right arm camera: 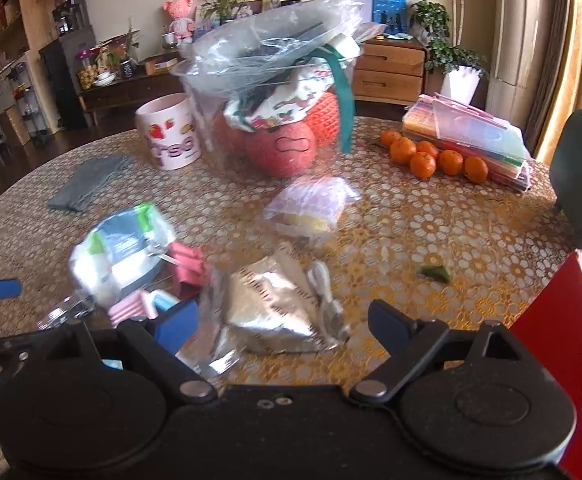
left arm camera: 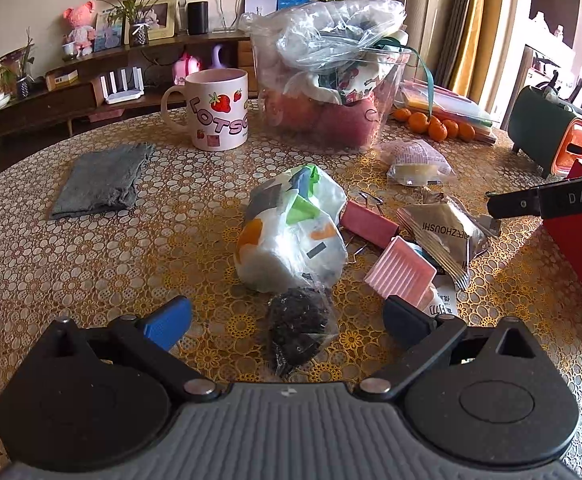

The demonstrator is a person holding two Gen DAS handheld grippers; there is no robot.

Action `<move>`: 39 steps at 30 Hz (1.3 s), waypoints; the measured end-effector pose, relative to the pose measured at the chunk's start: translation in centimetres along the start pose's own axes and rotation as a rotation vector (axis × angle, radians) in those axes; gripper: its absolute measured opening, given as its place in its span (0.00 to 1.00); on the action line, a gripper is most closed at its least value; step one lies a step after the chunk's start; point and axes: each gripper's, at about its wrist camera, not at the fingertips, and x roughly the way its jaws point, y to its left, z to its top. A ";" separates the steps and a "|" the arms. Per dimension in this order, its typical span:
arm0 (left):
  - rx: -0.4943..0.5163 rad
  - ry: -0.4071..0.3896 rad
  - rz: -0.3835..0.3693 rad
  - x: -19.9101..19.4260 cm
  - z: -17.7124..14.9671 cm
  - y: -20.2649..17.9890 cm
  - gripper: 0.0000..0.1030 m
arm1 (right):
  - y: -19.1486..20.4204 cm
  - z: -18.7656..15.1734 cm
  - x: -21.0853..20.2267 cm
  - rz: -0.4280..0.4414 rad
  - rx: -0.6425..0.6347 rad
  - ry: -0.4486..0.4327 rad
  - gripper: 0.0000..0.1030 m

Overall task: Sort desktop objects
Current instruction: 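Withdraw both tools from the shoebox back toward the cluttered items, then grasp the black bag with the left gripper while the right grasps the white cable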

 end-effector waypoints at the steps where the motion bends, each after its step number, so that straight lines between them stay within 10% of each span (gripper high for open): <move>1: 0.002 0.002 -0.001 0.1 0.0 0.0 1.00 | -0.5 0.2 0.3 -0.013 0.008 0.001 0.88; 19: 0.012 0.009 0.031 2.2 -0.8 0.2 0.98 | -3.4 -0.3 4.6 -0.069 0.051 0.078 0.55; 39: 0.031 0.019 0.050 3.2 -1.6 -0.3 0.58 | -2.5 -1.3 5.3 -0.066 0.022 0.050 0.29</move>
